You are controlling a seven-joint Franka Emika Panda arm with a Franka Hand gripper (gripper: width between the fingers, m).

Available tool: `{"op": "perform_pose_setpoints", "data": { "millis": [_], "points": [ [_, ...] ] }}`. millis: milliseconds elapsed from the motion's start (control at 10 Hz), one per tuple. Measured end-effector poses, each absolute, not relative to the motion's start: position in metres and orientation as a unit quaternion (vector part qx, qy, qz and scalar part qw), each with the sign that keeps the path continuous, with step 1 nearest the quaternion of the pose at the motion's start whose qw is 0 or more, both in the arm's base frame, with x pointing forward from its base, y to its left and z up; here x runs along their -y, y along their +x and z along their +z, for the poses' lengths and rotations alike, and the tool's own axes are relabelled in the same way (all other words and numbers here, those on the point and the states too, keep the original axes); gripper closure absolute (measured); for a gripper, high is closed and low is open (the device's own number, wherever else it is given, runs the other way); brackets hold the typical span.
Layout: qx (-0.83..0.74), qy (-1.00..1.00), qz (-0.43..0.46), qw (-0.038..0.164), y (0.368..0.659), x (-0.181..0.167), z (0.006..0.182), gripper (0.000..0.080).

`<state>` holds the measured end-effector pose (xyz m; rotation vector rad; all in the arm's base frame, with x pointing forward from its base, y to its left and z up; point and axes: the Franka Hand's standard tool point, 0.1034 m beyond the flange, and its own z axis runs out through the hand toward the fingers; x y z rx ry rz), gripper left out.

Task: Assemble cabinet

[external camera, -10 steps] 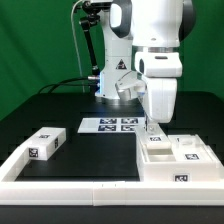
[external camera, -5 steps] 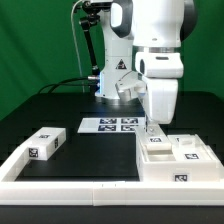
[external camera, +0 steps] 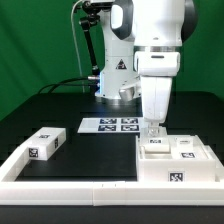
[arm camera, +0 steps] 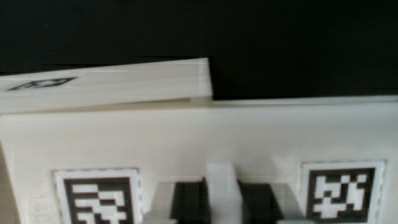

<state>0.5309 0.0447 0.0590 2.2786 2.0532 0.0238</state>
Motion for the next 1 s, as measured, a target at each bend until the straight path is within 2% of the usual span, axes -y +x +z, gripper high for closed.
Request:
{"op": "perform_pose_setpoints", "data": {
  "millis": [600, 1000],
  "points": [
    [-0.698, 0.715, 0.0, 0.039, 0.575, -0.045, 0.06, 0.0731],
    [-0.7, 0.713, -0.007, 0.037, 0.591, -0.049, 0.059, 0.0728]
  ]
}}
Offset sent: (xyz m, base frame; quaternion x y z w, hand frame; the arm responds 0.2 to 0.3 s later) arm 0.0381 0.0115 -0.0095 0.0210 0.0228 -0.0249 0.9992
